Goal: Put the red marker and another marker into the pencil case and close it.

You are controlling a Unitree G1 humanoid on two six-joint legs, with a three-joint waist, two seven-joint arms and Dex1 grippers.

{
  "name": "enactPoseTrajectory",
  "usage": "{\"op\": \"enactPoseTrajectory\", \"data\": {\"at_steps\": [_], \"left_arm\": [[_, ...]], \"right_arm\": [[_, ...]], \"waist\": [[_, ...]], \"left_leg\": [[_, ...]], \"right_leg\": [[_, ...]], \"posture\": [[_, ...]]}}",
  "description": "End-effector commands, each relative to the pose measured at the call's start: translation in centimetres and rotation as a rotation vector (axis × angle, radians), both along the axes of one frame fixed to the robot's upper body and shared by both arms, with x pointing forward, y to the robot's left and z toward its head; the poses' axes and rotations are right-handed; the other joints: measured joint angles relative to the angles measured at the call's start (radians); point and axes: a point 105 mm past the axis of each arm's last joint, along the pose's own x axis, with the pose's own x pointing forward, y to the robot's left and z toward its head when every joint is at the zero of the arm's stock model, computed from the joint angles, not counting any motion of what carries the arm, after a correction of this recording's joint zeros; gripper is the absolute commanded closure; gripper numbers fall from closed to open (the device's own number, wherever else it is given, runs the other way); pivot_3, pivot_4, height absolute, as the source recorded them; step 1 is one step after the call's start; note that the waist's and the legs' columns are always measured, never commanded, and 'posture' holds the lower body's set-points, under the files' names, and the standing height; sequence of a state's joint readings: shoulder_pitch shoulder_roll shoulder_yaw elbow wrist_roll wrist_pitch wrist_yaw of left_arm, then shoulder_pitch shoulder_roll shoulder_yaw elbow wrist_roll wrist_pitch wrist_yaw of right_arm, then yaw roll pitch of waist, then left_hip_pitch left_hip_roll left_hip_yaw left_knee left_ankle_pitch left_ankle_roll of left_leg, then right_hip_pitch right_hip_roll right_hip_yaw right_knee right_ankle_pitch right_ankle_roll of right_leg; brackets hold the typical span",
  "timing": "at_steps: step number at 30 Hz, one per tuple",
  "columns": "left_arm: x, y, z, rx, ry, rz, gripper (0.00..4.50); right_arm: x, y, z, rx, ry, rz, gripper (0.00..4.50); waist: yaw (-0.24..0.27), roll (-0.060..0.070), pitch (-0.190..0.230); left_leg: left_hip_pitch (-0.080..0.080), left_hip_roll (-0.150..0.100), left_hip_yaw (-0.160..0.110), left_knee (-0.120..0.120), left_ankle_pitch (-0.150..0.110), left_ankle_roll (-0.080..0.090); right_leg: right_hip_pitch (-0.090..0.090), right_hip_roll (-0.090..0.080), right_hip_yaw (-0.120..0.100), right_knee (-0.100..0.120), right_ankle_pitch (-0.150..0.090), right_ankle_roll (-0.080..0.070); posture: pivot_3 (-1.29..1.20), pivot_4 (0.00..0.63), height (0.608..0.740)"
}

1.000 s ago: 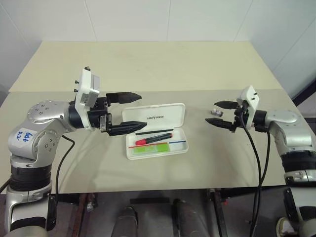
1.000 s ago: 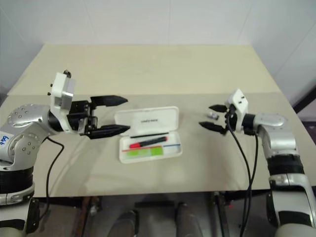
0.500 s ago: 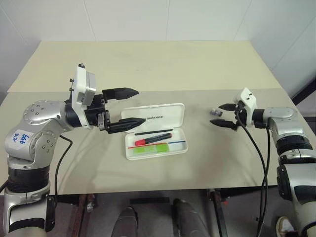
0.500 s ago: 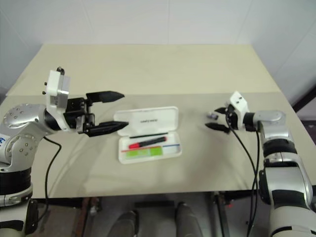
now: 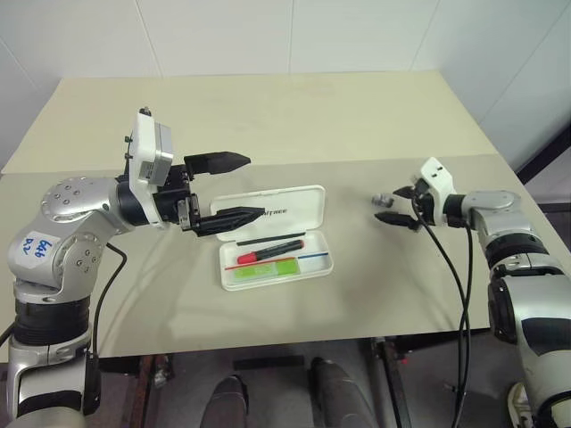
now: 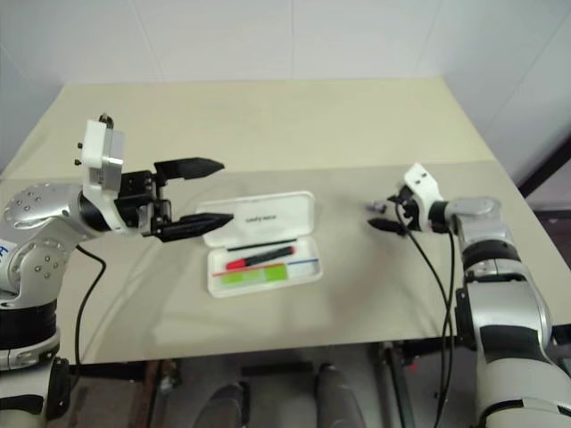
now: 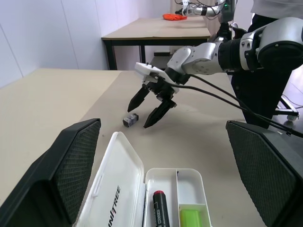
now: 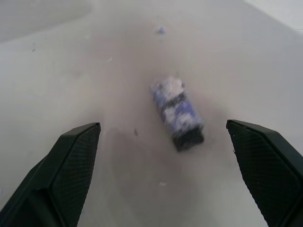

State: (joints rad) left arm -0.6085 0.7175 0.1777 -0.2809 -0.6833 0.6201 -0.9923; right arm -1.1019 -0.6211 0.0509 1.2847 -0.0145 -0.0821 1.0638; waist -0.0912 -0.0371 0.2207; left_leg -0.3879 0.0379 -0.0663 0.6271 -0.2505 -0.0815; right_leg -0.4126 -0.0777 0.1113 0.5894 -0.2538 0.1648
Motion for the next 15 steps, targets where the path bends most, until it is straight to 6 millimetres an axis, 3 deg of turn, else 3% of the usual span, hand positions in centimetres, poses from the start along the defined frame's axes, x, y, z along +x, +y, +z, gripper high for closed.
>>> {"op": "enactPoseTrajectory", "data": {"at_steps": [1,6,15], "left_arm": [[-0.7,-0.4,1.2,-0.005,-0.065,-0.028,0.04],[-0.8,-0.3,1.3,0.000,-0.068,-0.027,0.04],[-1.0,-0.2,1.6,0.003,-0.081,-0.019,0.04]], "right_arm": [[0.6,-0.4,1.5,0.012,-0.043,-0.041,0.00],[0.9,-0.2,1.4,0.023,-0.032,-0.070,0.00],[0.1,-0.8,-0.4,-0.021,0.072,-0.061,0.00]], "waist": [[0.000,0.000,0.000],[0.001,0.000,0.000],[0.001,0.000,0.000]], "left_leg": [[0.000,0.000,0.000,0.000,0.000,0.000],[0.000,0.000,0.000,0.000,0.000,0.000],[0.000,0.000,0.000,0.000,0.000,0.000]], "right_leg": [[0.000,0.000,0.000,0.000,0.000,0.000],[0.000,0.000,0.000,0.000,0.000,0.000],[0.000,0.000,0.000,0.000,0.000,0.000]], "posture": [[0.00,0.150,0.740],[0.00,0.150,0.740],[0.00,0.150,0.740]]}}
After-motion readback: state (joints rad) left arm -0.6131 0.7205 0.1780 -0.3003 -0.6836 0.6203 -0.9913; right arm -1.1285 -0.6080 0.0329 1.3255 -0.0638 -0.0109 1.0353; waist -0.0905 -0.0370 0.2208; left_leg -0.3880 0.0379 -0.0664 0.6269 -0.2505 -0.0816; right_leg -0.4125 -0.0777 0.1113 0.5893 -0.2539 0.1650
